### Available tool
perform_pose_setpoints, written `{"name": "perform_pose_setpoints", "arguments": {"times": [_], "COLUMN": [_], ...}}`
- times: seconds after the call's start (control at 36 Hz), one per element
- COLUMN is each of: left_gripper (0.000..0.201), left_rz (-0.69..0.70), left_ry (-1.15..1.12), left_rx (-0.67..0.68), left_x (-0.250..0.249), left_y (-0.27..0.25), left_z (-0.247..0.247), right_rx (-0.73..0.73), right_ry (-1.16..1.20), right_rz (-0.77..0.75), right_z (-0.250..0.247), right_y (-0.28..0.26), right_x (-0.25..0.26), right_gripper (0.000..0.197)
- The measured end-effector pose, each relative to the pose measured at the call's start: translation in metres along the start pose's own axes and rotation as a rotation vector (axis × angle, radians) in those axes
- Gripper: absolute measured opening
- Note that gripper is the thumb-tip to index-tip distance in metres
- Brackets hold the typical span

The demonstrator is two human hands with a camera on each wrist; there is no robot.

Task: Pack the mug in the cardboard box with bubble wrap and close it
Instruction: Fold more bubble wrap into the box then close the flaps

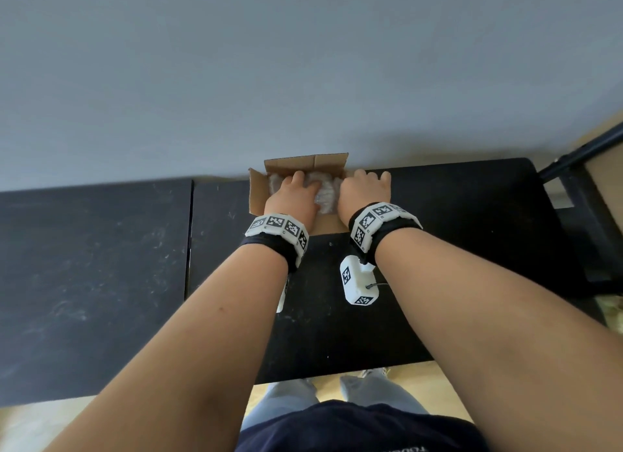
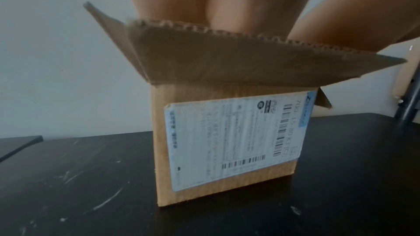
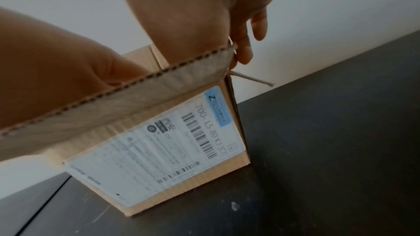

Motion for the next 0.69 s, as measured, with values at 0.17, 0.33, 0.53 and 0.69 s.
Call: {"name": "perform_pose_setpoints", "arguments": {"times": [0.17,0.33,0.53,0.69], "left_gripper": [0.050,0.047,0.044,0.037], "left_rz": [-0.012,-0.035,-0.215,-0.422], "left_ry": [0.021,-0.003,-0.062,-0.147], "left_rx": [0.010,-0.163,-0.389,-0.499], "left_x": [-0.007,-0.001,0.025,0.051], "left_y": [-0.009,-0.022,-0.052,-0.076], "left_z": [-0.006,-0.024,-0.046,-0.051], "right_rx": [-0.159,-0.281,-0.281,-0.248], "right_ry": [0.163,0.309,0.377,0.388], "right_rz": [0.008,0.021,-0.006,0.045], "right_z": [-0.014,-0.026,-0.039,-0.038], "right_y": [-0.016,-0.029,-0.044,-0.043], "right_x": [-0.003,-0.013,-0.037,-0.045], "right_gripper": [0.025,0.019,0.035,0.037]}}
Point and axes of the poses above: each hand's wrist, its own y-axis towards the middle knuckle, its own z-axis out of the palm, x = y × z, the point moved 10 cm from there along y, towards the middle knuckle, and after that the axes turned 5 degrees about y, right-handed, at the moved point
